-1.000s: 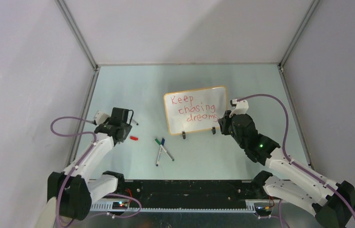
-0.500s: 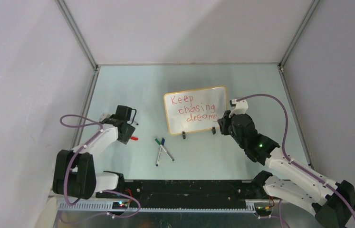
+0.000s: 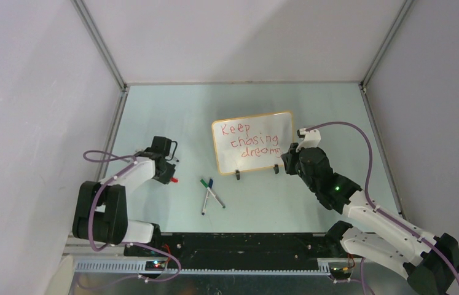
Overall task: Write a sentence on the whiteboard
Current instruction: Close the whiteboard marker at the center of the board.
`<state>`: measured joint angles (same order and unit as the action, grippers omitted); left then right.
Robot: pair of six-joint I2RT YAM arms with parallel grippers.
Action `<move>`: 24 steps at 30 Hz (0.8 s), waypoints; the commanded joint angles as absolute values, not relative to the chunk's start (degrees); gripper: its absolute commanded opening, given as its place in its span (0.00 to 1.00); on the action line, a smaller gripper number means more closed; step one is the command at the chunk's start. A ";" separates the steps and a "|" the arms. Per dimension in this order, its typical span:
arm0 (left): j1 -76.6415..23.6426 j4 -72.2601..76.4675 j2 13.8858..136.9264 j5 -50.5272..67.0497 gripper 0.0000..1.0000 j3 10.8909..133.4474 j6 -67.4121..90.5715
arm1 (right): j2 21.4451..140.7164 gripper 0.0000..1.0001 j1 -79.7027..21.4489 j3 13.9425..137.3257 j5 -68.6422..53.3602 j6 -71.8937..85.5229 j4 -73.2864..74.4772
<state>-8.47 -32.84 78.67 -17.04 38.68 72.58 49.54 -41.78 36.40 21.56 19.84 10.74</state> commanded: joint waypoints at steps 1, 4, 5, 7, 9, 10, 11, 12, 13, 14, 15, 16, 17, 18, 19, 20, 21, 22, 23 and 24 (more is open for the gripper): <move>-7.92 -30.79 79.20 -15.72 0.09 36.96 74.52 | 49.52 0.00 -41.99 36.21 21.55 20.04 8.28; -8.00 -27.82 76.95 -14.94 0.00 35.61 73.49 | 49.50 0.00 -42.63 36.06 18.76 18.85 7.14; -8.11 -26.57 76.22 -13.51 0.00 34.79 71.83 | 49.42 0.00 -43.55 35.91 18.12 18.35 6.52; -8.18 -22.41 73.66 -10.73 0.00 33.86 69.51 | 49.49 0.00 -45.79 35.23 15.90 16.49 3.65; -8.75 -21.45 70.77 -10.20 0.00 33.46 69.76 | 50.11 0.00 -48.62 34.68 14.43 14.56 0.15; -9.22 -20.83 68.52 -10.24 0.00 33.30 69.99 | 50.89 0.00 -49.67 34.58 14.27 13.40 -2.12; -9.35 -20.61 67.48 -9.96 0.00 32.87 70.74 | 51.33 0.00 -51.62 34.56 14.25 12.81 -4.18; -9.46 -19.65 65.25 -9.55 0.00 32.56 70.92 | 52.30 0.00 -52.66 34.55 14.26 11.66 -5.86; -9.48 -18.84 64.22 -8.34 0.00 31.76 71.28 | 52.87 0.00 -54.65 34.54 14.29 11.19 -7.66; -9.55 -17.04 62.09 -7.69 0.00 31.31 71.41 | 54.20 0.00 -55.54 34.50 14.60 10.51 -8.75; -9.52 -16.16 61.10 -6.40 0.00 30.24 72.23 | 54.96 0.00 -57.26 34.53 14.95 10.35 -11.00; -9.54 -14.46 59.33 -5.79 0.00 29.07 72.81 | 56.61 0.00 -57.94 34.54 15.23 9.97 -12.18; -9.52 -12.93 58.58 -4.57 0.00 28.51 74.10 | 57.35 0.00 -59.46 34.54 15.26 9.78 -14.62; -9.54 -12.18 57.38 -3.95 0.00 27.58 74.71 | 58.81 0.00 -61.10 34.54 15.81 9.34 -15.84; -9.52 -11.20 56.60 -2.75 0.00 27.24 75.87 | 59.46 0.00 -61.84 34.54 16.17 9.15 -18.37; -9.50 -11.05 56.34 -2.12 0.00 26.87 76.52 | 60.77 0.00 -63.36 34.58 16.87 8.53 -19.56; -9.54 -10.56 56.03 -0.90 0.00 26.71 77.58 | 61.41 0.00 -64.16 34.95 18.76 8.35 -21.54; -9.55 -10.03 55.96 1.38 0.00 26.23 77.99 | 62.77 0.00 -65.43 35.27 19.58 8.26 -22.24; -9.56 -8.53 55.72 2.45 0.00 25.86 79.04 | 63.42 0.00 -65.94 36.06 20.23 7.93 -23.03; -9.55 -7.56 55.63 4.72 0.00 24.90 80.47 | 64.77 0.00 -66.65 36.45 20.05 7.75 -23.20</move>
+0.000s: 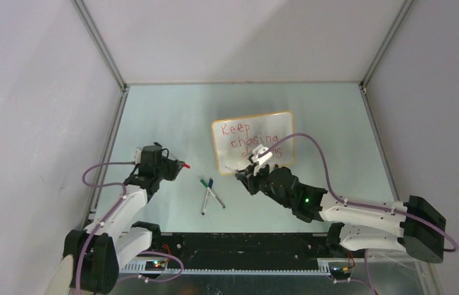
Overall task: Write a sentence on the whiteboard
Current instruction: Close the whiteboard marker at the center of the board.
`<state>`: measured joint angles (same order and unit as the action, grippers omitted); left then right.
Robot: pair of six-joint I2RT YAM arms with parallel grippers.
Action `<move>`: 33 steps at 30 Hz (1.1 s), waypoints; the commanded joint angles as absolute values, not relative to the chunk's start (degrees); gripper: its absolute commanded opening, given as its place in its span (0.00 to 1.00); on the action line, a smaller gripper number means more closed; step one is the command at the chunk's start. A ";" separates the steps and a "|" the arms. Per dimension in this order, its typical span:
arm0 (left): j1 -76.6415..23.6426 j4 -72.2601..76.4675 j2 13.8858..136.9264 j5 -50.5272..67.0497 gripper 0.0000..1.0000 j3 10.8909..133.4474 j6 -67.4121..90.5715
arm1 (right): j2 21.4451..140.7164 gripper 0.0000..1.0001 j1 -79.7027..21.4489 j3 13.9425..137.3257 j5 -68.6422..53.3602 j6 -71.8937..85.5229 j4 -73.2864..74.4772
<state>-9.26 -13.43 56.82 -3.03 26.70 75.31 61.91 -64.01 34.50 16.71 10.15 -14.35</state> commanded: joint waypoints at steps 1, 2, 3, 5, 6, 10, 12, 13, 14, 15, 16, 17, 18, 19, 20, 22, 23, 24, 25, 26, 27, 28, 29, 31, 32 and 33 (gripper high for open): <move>-9.52 -5.03 55.48 5.92 0.00 24.32 81.32 | 65.52 0.00 -66.90 37.32 19.07 7.52 -23.47; -9.50 -3.83 55.38 8.36 0.00 23.09 83.04 | 67.18 0.00 -67.15 37.69 18.28 7.49 -23.69; -9.50 -1.40 55.13 9.54 0.00 22.53 83.97 | 68.04 0.00 -67.28 38.18 17.67 7.89 -25.26; -9.54 2.29 54.47 12.11 0.00 20.84 86.39 | 72.42 0.00 -67.80 39.14 18.13 8.69 -27.60; -9.50 3.16 54.13 13.27 0.00 19.78 88.11 | 73.47 0.00 -68.34 39.65 18.25 8.56 -28.13; -9.50 4.97 50.25 12.33 0.00 17.20 91.17 | 78.16 0.00 -70.93 43.25 22.22 5.85 -28.64; -9.51 3.03 47.99 10.97 0.00 17.07 91.27 | 79.26 0.00 -71.19 44.28 22.87 5.85 -28.56; -9.50 2.08 47.20 10.58 0.00 17.10 91.20 | 79.54 0.00 -71.19 44.38 22.29 6.16 -28.43; -9.49 1.52 46.85 9.96 0.00 17.26 91.07 | 79.58 0.00 -71.15 44.38 21.34 6.33 -28.16; -9.51 0.86 46.43 9.77 0.00 17.24 91.02 | 79.88 0.00 -70.83 44.43 18.65 6.46 -28.36; -9.50 0.74 46.37 9.58 0.00 17.19 91.05 | 80.11 0.00 -70.70 44.55 17.85 6.39 -28.93; -9.50 0.80 46.46 9.63 0.00 17.16 91.05 | 80.65 0.00 -70.74 44.64 17.62 6.54 -29.23; -9.54 1.19 46.75 9.92 0.00 17.17 91.12 | 81.40 0.00 -70.75 44.76 18.38 6.73 -29.90; -9.53 1.39 46.97 10.46 0.00 17.08 91.20 | 81.70 0.00 -70.75 44.75 18.99 6.84 -30.15; -9.51 1.86 47.45 10.68 0.00 17.07 91.26 | 82.23 0.00 -70.75 44.74 19.59 7.00 -30.65; -9.52 2.81 48.22 11.58 0.00 16.88 91.50 | 82.88 0.00 -70.63 44.74 19.32 6.47 -31.47; -9.50 3.17 48.50 12.39 0.00 16.68 91.85 | 83.05 0.00 -70.64 44.80 19.11 6.22 -31.95; -9.50 4.04 49.04 12.79 0.00 16.51 92.07 | 83.41 0.00 -70.70 44.86 18.99 5.82 -32.06; -9.49 4.53 49.39 13.46 0.00 16.24 92.49 | 83.63 0.00 -70.68 45.16 19.08 5.77 -31.94; -9.54 5.33 49.97 13.85 0.00 16.12 92.74 | 84.03 0.00 -70.67 45.30 19.34 5.73 -31.79; -9.50 5.74 50.21 14.65 0.00 15.92 93.08 | 84.16 0.00 -70.67 45.56 19.42 5.68 -31.63; -9.54 6.42 50.65 15.29 0.00 15.87 93.17 | 84.48 0.00 -70.62 45.63 19.49 5.64 -31.59; -9.52 6.84 50.94 15.51 0.00 15.83 93.30 | 84.80 0.00 -70.64 45.79 19.37 5.47 -31.69; -9.50 7.12 51.06 15.97 0.00 15.80 93.29 | 85.28 0.00 -70.54 46.17 19.25 5.32 -31.49; -9.49 7.21 51.02 16.12 0.00 15.72 93.36 | 85.49 0.00 -70.52 46.33 19.21 5.25 -31.39; -9.49 7.60 51.01 16.15 0.00 15.60 93.43 | 85.77 0.00 -70.51 46.56 19.17 5.27 -31.31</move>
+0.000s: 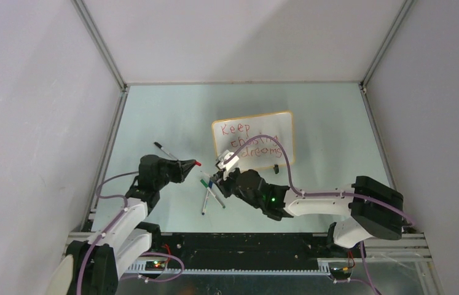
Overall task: Write a sentence on the whiteboard
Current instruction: Close the whiteboard marker at the center of the board.
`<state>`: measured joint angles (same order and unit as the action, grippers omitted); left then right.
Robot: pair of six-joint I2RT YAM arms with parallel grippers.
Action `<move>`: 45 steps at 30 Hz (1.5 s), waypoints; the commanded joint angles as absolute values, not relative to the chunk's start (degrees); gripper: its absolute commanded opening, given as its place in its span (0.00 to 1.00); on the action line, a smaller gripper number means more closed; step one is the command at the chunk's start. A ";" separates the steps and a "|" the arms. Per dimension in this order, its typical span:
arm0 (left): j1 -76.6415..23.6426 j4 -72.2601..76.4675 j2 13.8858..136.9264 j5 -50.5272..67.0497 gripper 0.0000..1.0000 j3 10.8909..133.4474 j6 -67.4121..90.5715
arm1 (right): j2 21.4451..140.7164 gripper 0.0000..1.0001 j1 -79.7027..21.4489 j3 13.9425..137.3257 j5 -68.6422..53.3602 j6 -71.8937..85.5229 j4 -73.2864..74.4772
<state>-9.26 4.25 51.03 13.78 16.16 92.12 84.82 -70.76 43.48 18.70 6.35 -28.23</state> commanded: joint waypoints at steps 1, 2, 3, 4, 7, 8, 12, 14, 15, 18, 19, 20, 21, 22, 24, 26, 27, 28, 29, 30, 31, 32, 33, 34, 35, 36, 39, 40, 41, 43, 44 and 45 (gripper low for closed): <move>-9.49 7.76 50.90 16.21 0.00 15.45 93.56 | 85.82 0.00 -70.40 46.62 19.17 5.27 -31.26; -9.54 8.03 50.89 16.28 0.00 15.29 93.70 | 85.90 0.00 -70.36 46.66 19.14 5.40 -31.22; -9.50 8.10 50.80 16.44 0.00 15.20 93.76 | 85.93 0.00 -70.17 46.66 19.15 5.51 -31.21; -9.50 8.20 50.74 16.48 0.00 15.16 93.77 | 86.02 0.00 -70.02 46.65 19.27 5.82 -31.16; -9.49 8.32 50.78 16.88 0.00 15.16 93.60 | 86.10 0.00 -69.34 46.67 19.14 6.40 -31.03; -9.49 8.34 50.88 16.92 0.00 15.23 93.60 | 86.10 0.00 -69.25 46.67 19.27 6.76 -30.96; -9.51 8.71 51.22 17.45 0.00 15.12 93.59 | 86.26 0.00 -68.76 46.68 19.28 6.91 -30.96; -9.49 8.79 51.31 17.67 0.00 15.13 93.58 | 86.41 0.00 -68.62 46.67 19.27 6.97 -30.92; -9.54 8.81 51.37 17.76 0.00 15.12 93.60 | 86.44 0.00 -68.59 46.67 19.28 7.08 -30.87; -9.56 9.17 51.44 18.18 0.00 15.04 93.69 | 86.52 0.00 -68.39 46.68 19.13 7.19 -30.77; -9.53 9.28 51.49 18.27 0.00 15.10 93.69 | 86.60 0.00 -68.30 46.67 19.11 7.16 -30.76; -9.50 9.34 51.54 18.41 0.00 15.11 93.65 | 86.68 0.00 -68.18 46.67 19.09 7.18 -30.76; -9.50 9.45 51.60 18.48 0.00 15.05 93.68 | 86.69 0.00 -68.15 46.67 19.03 7.14 -30.76; -9.54 9.52 51.60 18.55 0.00 15.04 93.69 | 86.76 0.00 -68.04 46.67 19.01 7.13 -30.76; -9.50 9.62 51.68 18.61 0.00 15.05 93.69 | 86.76 0.00 -67.96 46.67 19.06 7.21 -30.77; -9.49 9.77 51.86 18.89 0.00 15.01 93.79 | 86.84 0.00 -67.93 46.63 19.03 7.27 -30.76; -9.49 9.89 51.94 18.94 0.00 14.98 93.87 | 86.84 0.00 -67.85 46.66 19.06 7.29 -30.76; -9.49 10.00 51.99 19.06 0.00 14.88 94.02 | 86.88 0.00 -67.85 46.66 19.07 7.29 -30.81; -9.54 10.26 52.13 19.29 0.00 14.78 94.08 | 86.80 0.00 -67.81 46.67 19.18 7.34 -30.71; -9.53 10.45 52.26 19.40 0.00 14.77 94.16 | 86.78 0.00 -67.83 46.67 19.21 7.32 -30.69; -9.51 10.70 52.48 19.70 0.00 14.72 94.23 | 86.82 0.00 -67.82 46.69 19.35 7.34 -30.63; -9.52 10.84 52.56 19.83 0.00 14.67 94.24 | 86.83 0.00 -67.79 46.68 19.39 7.32 -30.65; -9.51 10.95 52.76 20.05 0.00 14.67 94.19 | 86.83 0.00 -67.71 46.67 19.55 7.37 -30.62; -9.50 11.01 52.83 20.09 0.00 14.61 94.21 | 86.83 0.00 -67.73 46.67 19.57 7.37 -30.60; -9.49 10.95 52.89 20.16 0.00 14.60 94.17 | 86.81 0.00 -67.71 46.67 19.59 7.42 -30.59; -9.49 11.02 52.93 20.19 0.00 14.59 94.21 | 86.79 0.00 -67.74 46.67 19.55 7.42 -30.65; -9.49 10.92 52.89 20.21 0.00 14.73 94.01 | 86.82 0.00 -67.73 46.67 19.64 7.47 -30.75; -9.49 10.89 52.90 20.21 0.00 14.74 94.01 | 86.77 0.00 -67.71 46.67 19.68 7.45 -30.74; -9.49 10.85 52.91 20.21 0.00 14.71 93.99 | 86.80 0.00 -67.65 46.67 19.64 7.42 -30.66; -9.49 10.96 52.91 20.40 0.00 14.76 93.97 | 86.83 0.00 -67.67 46.67 19.66 7.40 -30.65; -9.49 10.98 52.95 20.53 0.00 14.70 94.01 | 86.90 0.00 -67.65 46.67 19.66 7.39 -30.71; -9.51 11.03 52.98 20.59 0.00 14.73 93.99 | 86.87 0.00 -67.66 46.67 19.67 7.43 -30.69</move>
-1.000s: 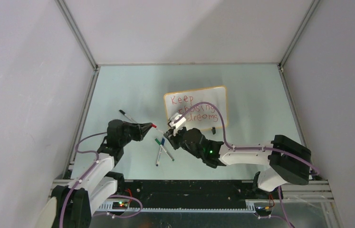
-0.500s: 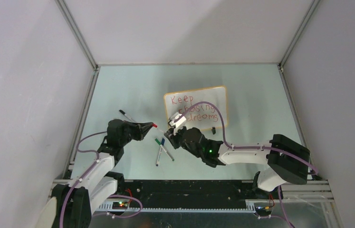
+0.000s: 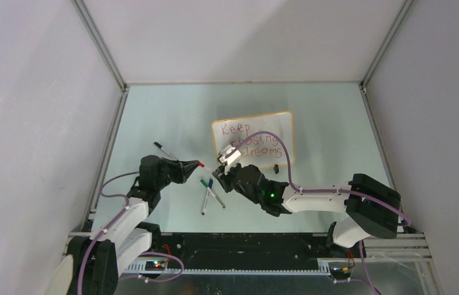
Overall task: Write a sentence on the whiteboard
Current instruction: Close the whiteboard marker at the center of the board.
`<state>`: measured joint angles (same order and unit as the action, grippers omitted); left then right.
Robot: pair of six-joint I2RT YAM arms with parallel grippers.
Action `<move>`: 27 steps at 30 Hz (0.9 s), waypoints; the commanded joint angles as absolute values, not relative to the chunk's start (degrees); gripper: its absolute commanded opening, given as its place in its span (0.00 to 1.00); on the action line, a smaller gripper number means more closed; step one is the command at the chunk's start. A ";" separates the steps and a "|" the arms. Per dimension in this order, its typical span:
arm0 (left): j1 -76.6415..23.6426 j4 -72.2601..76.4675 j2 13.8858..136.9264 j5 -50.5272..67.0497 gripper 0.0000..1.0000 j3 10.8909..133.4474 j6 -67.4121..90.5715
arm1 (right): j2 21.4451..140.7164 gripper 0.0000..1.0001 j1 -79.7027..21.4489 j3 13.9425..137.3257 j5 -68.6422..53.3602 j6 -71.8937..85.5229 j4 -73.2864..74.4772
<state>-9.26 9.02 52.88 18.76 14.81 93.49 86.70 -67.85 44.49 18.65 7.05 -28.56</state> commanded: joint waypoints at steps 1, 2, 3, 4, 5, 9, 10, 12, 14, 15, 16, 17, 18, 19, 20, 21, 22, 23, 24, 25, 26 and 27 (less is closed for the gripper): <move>-9.50 11.04 52.95 20.57 0.00 14.69 93.97 | 86.91 0.00 -67.69 46.67 19.66 7.39 -30.63; -9.54 11.10 52.93 20.66 0.00 14.68 94.09 | 86.92 0.00 -67.69 46.67 19.63 7.34 -30.61; -9.52 11.23 52.96 20.72 0.00 14.61 94.11 | 86.86 0.00 -67.61 46.67 19.59 7.37 -30.59; -9.50 11.27 52.88 20.73 0.00 14.64 94.19 | 86.95 0.00 -67.60 46.69 19.55 7.38 -30.68; -9.49 11.26 52.89 20.76 0.00 14.66 94.16 | 86.94 0.00 -67.59 46.68 19.49 7.34 -30.67; -9.51 11.39 52.61 20.80 0.00 14.53 94.35 | 87.07 0.00 -67.44 46.67 19.44 7.41 -30.76; -9.50 11.44 52.51 20.82 0.00 14.51 94.37 | 87.11 0.00 -67.38 46.67 19.32 7.41 -30.80; -9.49 11.59 52.43 20.82 0.00 14.51 94.35 | 87.22 0.00 -67.29 46.67 19.26 7.43 -30.89; -9.51 11.75 52.38 20.93 0.00 14.55 94.31 | 87.36 0.00 -67.28 46.67 19.15 7.51 -30.95; -9.50 11.82 52.34 21.01 0.00 14.51 94.35 | 87.36 0.00 -67.21 46.67 19.11 7.55 -30.94; -9.54 11.84 52.32 21.07 0.00 14.55 94.37 | 87.36 0.00 -67.19 46.67 19.15 7.64 -31.03; -9.57 11.75 52.32 21.08 0.00 14.54 94.39 | 87.49 0.00 -67.14 46.65 19.11 7.60 -31.03; -9.58 11.68 52.31 21.03 0.00 14.52 94.39 | 87.47 0.00 -67.14 46.66 19.05 7.62 -31.07; -9.62 11.73 52.30 20.97 0.00 14.55 94.33 | 87.52 0.00 -67.08 46.67 18.96 7.62 -31.08; -9.72 11.75 52.30 20.99 0.00 14.53 94.38 | 87.57 0.00 -67.03 46.67 19.01 7.63 -31.10; -9.78 11.88 52.34 21.07 0.00 14.57 94.34 | 87.59 0.00 -66.94 46.67 18.99 7.75 -31.04; -9.92 11.92 52.36 21.04 0.00 14.54 94.34 | 87.61 0.00 -66.91 46.67 18.90 7.83 -31.03; -10.01 11.94 52.40 21.01 0.00 14.53 94.37 | 87.62 0.00 -66.89 46.67 18.90 7.89 -31.05; -10.11 11.95 52.39 21.01 0.00 14.56 94.32 | 87.63 0.00 -66.89 46.67 18.85 7.86 -31.04; -10.19 11.91 52.43 21.01 0.00 14.60 94.36 | 87.63 0.00 -66.75 46.67 18.84 7.83 -31.03; -10.28 11.84 52.45 20.96 0.00 14.60 94.39 | 87.65 0.00 -66.73 46.67 18.83 7.91 -31.07; -10.28 11.75 52.55 20.89 0.00 14.59 94.35 | 87.68 0.00 -66.69 46.67 18.77 7.98 -31.06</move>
<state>-9.74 10.17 52.88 19.75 14.79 93.60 87.46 -67.02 44.49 18.57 7.46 -28.60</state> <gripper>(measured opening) 0.020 0.152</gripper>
